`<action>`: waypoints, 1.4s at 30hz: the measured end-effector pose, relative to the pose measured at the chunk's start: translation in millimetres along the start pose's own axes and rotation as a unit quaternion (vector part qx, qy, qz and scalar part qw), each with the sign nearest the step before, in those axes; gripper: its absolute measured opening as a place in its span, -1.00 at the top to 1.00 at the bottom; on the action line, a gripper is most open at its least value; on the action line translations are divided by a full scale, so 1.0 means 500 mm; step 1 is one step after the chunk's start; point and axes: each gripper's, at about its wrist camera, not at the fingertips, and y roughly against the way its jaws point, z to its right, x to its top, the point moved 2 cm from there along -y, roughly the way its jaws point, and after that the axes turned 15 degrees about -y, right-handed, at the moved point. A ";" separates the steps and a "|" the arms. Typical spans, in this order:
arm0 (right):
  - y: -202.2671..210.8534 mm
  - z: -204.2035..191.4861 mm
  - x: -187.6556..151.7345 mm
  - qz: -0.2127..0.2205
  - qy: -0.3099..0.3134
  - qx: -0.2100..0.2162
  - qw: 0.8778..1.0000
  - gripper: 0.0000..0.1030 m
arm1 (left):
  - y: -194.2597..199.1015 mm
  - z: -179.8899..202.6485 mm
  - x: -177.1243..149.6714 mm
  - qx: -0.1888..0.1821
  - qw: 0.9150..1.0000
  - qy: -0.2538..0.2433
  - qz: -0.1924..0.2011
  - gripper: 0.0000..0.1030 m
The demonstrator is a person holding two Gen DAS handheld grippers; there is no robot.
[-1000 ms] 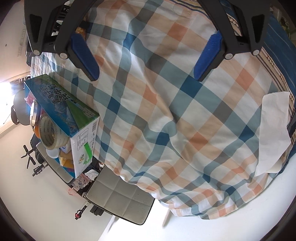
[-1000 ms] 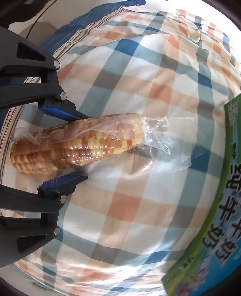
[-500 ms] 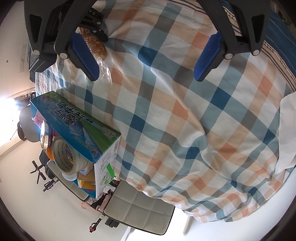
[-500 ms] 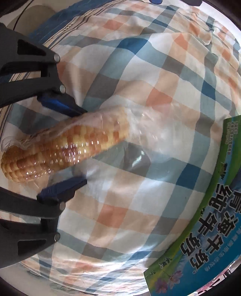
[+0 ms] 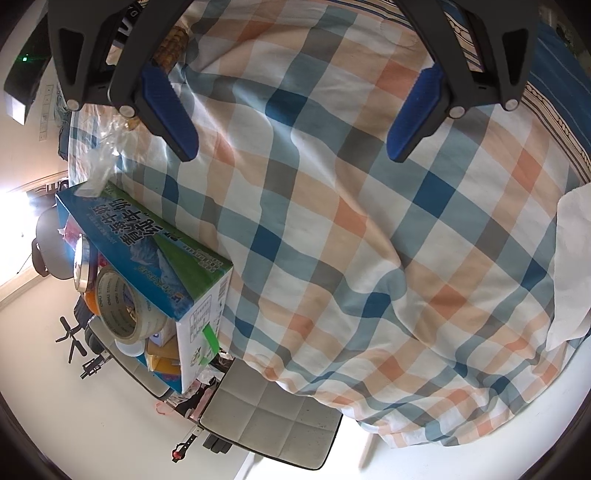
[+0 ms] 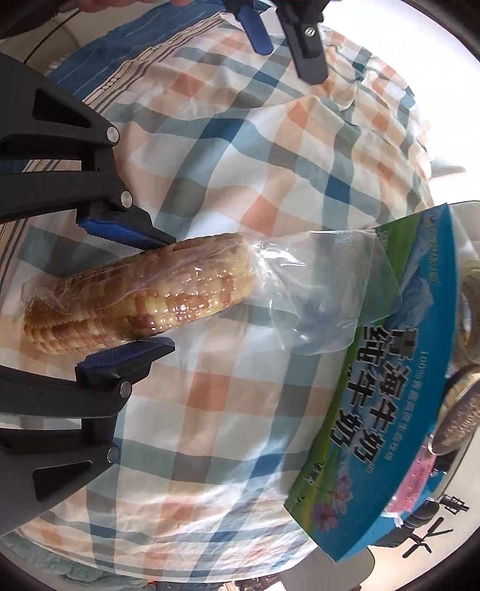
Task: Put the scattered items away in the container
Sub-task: 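Lift the corn cob with the right gripper and lower it into the blue box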
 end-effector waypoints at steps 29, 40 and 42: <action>0.175 -0.012 0.146 0.203 -0.061 0.051 0.976 0.10 | 0.018 0.061 0.034 -0.009 0.999 -0.053 0.009 -0.99; 0.271 0.117 0.380 0.272 -0.101 0.007 0.957 0.10 | 0.019 0.032 0.054 -0.006 0.999 -0.046 0.018 -0.99; 0.259 0.141 0.430 0.268 -0.107 -0.002 0.957 0.10 | 0.018 0.023 0.057 -0.005 0.999 -0.043 0.018 -0.99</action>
